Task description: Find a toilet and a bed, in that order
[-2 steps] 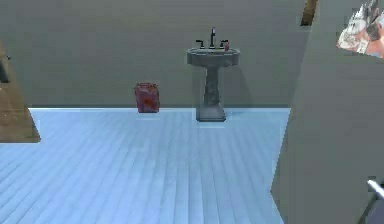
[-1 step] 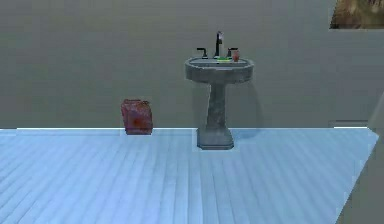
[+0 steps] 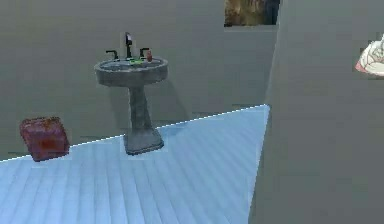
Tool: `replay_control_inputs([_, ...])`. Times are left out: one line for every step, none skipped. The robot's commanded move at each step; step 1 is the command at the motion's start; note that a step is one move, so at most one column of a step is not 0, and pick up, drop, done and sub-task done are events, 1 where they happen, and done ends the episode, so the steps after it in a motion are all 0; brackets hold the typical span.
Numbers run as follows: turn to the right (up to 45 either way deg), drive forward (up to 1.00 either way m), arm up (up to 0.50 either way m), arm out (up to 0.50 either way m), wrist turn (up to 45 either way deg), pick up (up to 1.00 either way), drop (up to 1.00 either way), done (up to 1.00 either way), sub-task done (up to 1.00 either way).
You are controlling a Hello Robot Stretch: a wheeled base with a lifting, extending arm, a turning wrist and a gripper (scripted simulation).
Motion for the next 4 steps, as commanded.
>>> replay_control_inputs([0.0, 1.00, 0.00, 0.00, 0.0, 0.00, 0.00, 0.00, 0.00])
replay_control_inputs([12.0, 0.00, 0.00, 0.00, 0.0, 0.00, 0.00, 0.00, 0.00])
replay_control_inputs([0.0, 0.20, 0.00, 0.00, 0.0, 0.00, 0.00, 0.00, 0.00])
replay_control_inputs([45.0, 0.00, 0.00, 0.00, 0.0, 0.00, 0.00, 0.00, 0.00])
